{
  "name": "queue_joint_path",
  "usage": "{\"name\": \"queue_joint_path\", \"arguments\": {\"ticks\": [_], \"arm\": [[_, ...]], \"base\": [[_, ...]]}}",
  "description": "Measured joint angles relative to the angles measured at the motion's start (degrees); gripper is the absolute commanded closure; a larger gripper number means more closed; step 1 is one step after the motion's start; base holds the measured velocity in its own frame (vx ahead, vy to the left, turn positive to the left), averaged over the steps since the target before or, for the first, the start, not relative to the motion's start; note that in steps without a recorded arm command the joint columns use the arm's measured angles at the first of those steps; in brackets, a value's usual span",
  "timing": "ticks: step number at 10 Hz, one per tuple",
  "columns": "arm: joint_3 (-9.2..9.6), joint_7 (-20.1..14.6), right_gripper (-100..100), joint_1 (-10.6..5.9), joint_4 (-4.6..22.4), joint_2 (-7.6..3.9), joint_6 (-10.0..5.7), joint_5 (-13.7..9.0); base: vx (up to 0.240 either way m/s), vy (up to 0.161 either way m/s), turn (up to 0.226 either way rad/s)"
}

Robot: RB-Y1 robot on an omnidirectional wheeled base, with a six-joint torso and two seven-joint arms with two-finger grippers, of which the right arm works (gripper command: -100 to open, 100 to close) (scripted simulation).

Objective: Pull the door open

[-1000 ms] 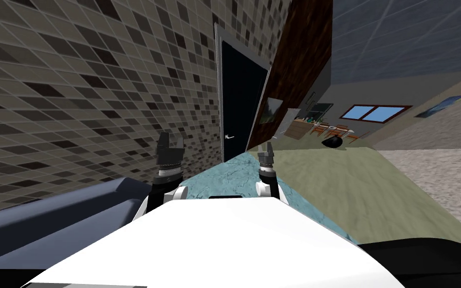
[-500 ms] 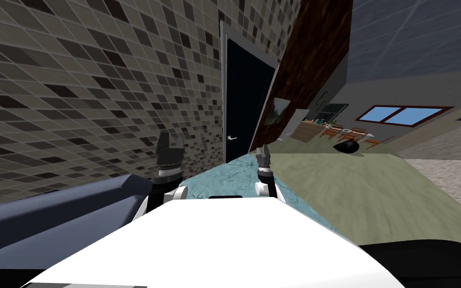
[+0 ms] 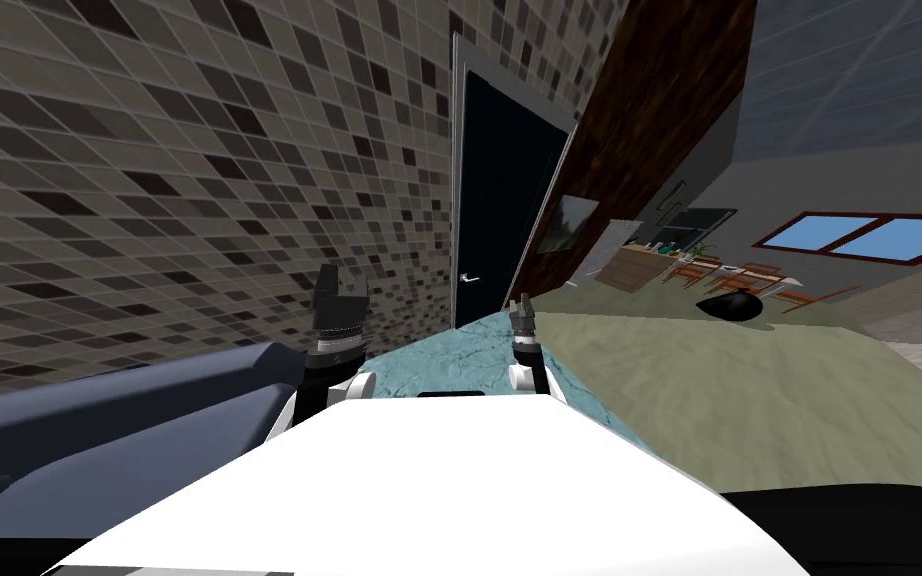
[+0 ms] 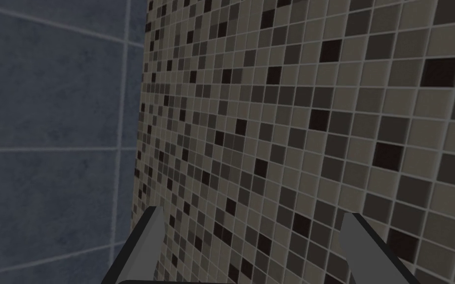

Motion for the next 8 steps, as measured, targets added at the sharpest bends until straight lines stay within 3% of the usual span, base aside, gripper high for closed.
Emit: {"name": "queue_joint_path", "arguments": {"ticks": [8], "arm": [[-0.79, -0.31, -100, -4.00, 10.86, -1.60, -1.14, -2.01]], "base": [[0.061, -0.033, 0.115]]}}
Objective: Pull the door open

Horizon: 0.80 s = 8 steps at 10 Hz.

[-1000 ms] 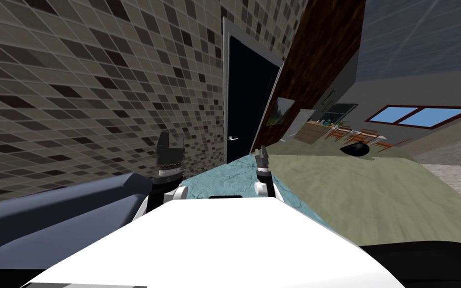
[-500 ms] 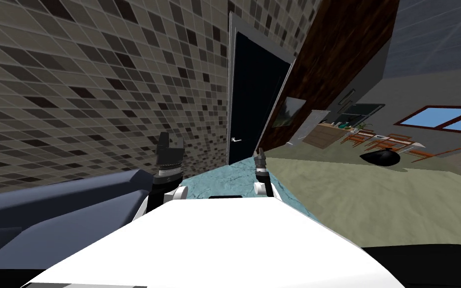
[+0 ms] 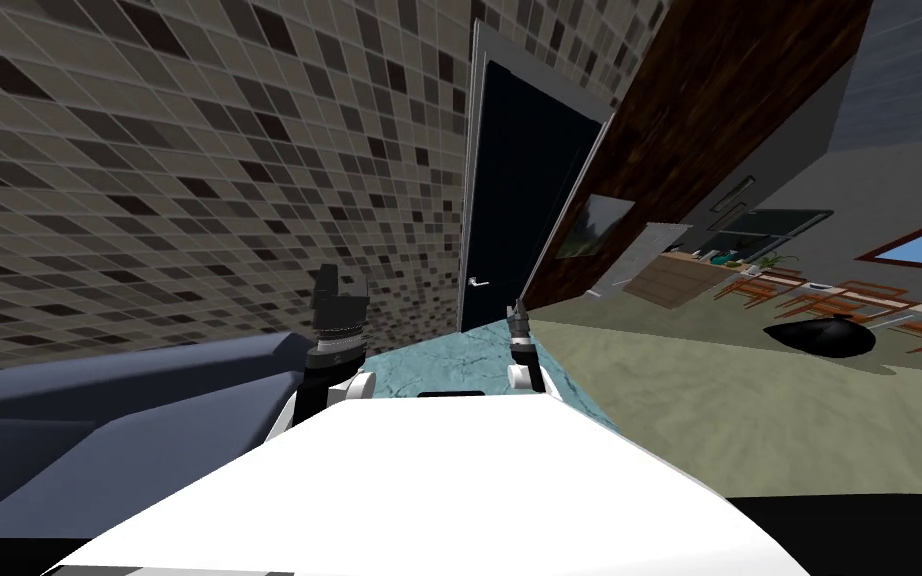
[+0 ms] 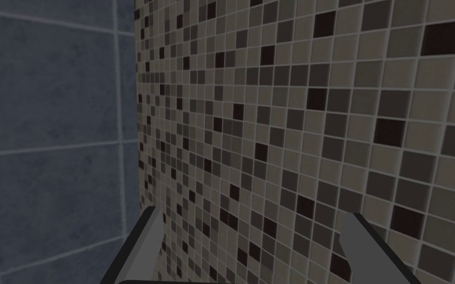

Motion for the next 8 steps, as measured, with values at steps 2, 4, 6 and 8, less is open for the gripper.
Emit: {"name": "queue_joint_path", "arguments": {"ticks": [2, 4, 6, 8], "arm": [[0.00, 0.05, -100, -0.49, 2.21, -0.09, -0.32, -0.29], [-0.13, 0.10, -100, -1.58, 5.19, -0.26, -0.96, -0.69], [-0.21, 0.15, -100, -2.31, 7.85, -0.47, -1.26, -1.16], [-0.47, -0.03, -100, -3.17, 9.97, -0.91, -1.31, -1.62]], "base": [[0.059, -0.042, 0.146], [0.052, -0.037, 0.078], [0.063, -0.038, 0.122], [0.050, -0.034, 0.149]]}}
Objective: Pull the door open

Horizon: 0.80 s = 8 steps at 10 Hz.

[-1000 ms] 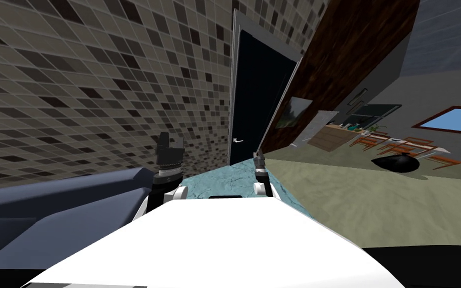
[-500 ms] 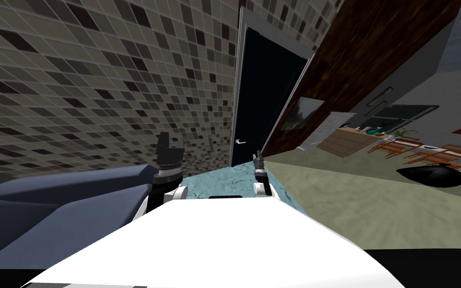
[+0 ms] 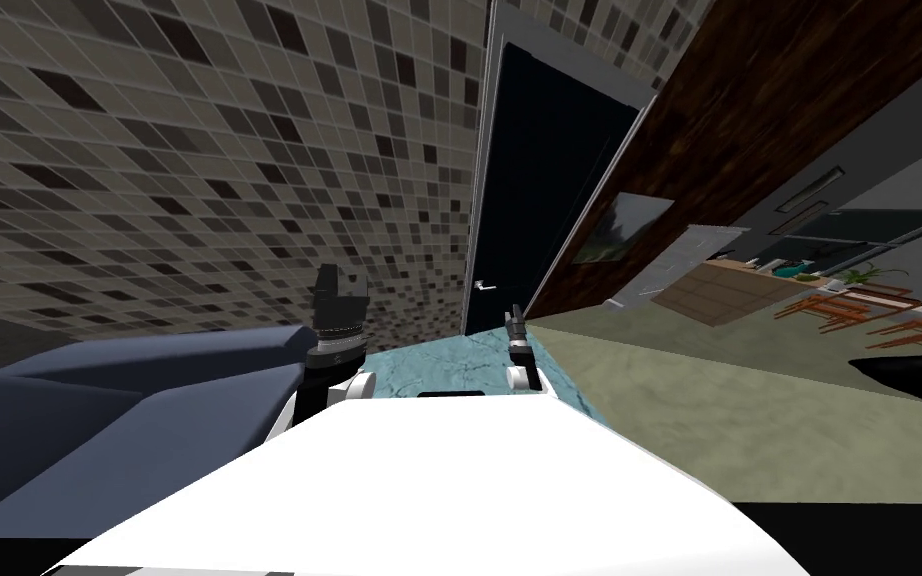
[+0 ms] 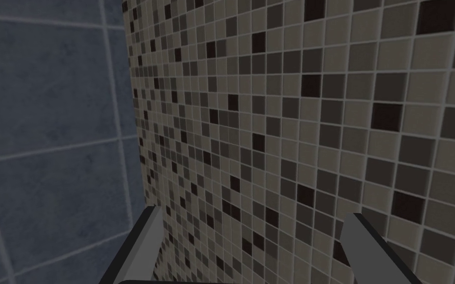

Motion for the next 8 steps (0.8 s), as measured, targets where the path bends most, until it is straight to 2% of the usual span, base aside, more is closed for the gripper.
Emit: {"name": "queue_joint_path", "arguments": {"ticks": [1, 3, 4, 8], "arm": [[-0.18, -0.08, -100, -0.87, 1.83, -0.23, -0.28, -0.33], [-0.33, -0.18, -100, -1.69, 4.76, -0.52, -0.96, -0.81], [-0.37, -0.16, -100, -2.04, 6.40, -0.60, -1.30, -1.00], [-0.74, -0.17, -100, -4.14, 11.99, -1.02, -1.77, -1.97]], "base": [[0.080, -0.070, 0.188], [0.047, -0.047, 0.060], [0.064, -0.052, 0.182], [0.056, -0.049, 0.131]]}}
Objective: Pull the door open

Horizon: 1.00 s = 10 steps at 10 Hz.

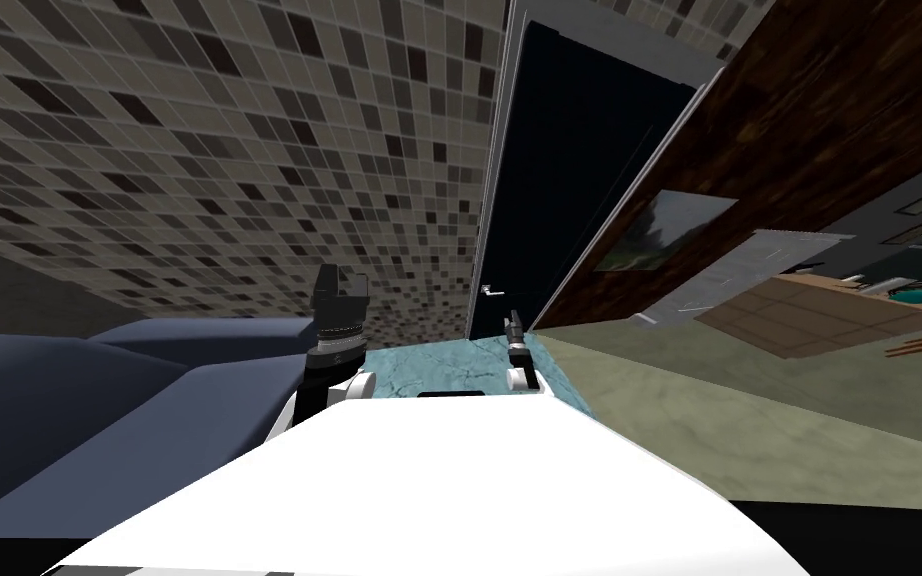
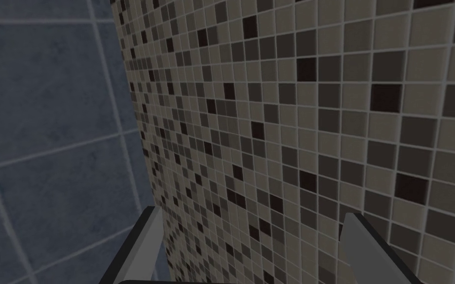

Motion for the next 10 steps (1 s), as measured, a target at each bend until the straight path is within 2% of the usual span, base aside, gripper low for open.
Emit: {"name": "queue_joint_path", "arguments": {"ticks": [5, 10], "arm": [[-0.53, -0.27, -100, -2.84, 8.82, -0.84, -1.39, -1.52], [-1.00, -0.43, -100, -5.15, 16.21, -1.46, -2.18, -2.91]], "base": [[0.068, -0.074, 0.158], [0.061, -0.068, 0.139]]}}
